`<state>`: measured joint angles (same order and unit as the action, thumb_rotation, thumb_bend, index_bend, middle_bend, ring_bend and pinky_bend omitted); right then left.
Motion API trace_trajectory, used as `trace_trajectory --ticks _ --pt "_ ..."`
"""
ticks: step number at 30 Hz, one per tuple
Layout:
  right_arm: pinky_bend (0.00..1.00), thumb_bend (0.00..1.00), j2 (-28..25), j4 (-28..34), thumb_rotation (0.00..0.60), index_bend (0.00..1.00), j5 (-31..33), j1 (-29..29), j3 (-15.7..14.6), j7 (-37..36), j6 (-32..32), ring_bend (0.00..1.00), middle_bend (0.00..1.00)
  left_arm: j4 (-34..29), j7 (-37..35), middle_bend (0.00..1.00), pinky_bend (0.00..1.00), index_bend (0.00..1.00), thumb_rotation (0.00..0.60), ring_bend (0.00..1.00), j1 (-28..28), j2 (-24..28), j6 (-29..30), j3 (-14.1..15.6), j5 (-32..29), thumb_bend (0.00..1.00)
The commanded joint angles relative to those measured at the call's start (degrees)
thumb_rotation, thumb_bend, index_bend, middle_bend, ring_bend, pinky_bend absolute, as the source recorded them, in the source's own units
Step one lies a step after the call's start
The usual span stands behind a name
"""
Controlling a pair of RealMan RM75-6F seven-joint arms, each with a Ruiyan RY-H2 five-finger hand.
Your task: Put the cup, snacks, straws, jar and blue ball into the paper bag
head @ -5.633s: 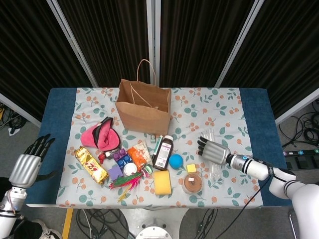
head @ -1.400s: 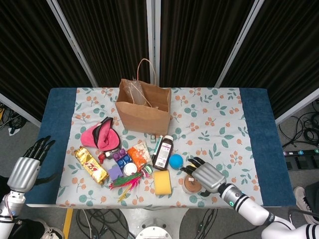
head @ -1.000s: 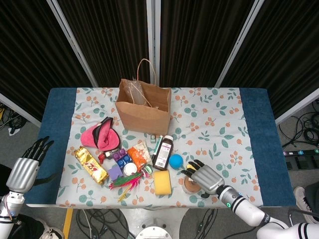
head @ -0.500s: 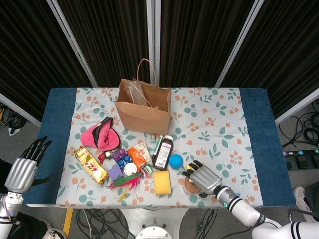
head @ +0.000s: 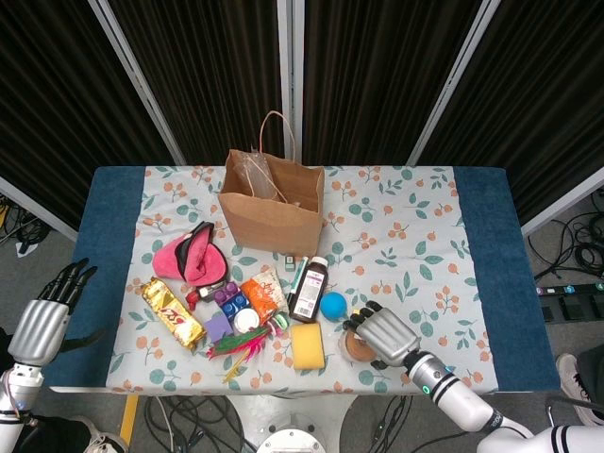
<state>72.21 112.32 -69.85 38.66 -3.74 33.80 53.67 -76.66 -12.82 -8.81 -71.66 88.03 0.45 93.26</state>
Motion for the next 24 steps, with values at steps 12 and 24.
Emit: trace_trajectory --ticks 12,24 --pt "0.20 0.18 -6.6 4.1 0.600 0.43 9.2 8.5 24.5 -4.0 10.4 0.26 0.40 -1.2 0.3 0.11 0.22 0.09 0.600 0.06 0.0 0.6 -0.1 0.6 0.8 0.11" --pt "0.20 0.19 7.6 -20.4 0.600 0.44 13.1 24.1 30.4 6.3 12.2 0.26 0.40 -1.4 -0.1 0.11 0.22 0.09 0.600 0.06 -0.3 1.2 -0.4 -0.1 0.1 0.11"
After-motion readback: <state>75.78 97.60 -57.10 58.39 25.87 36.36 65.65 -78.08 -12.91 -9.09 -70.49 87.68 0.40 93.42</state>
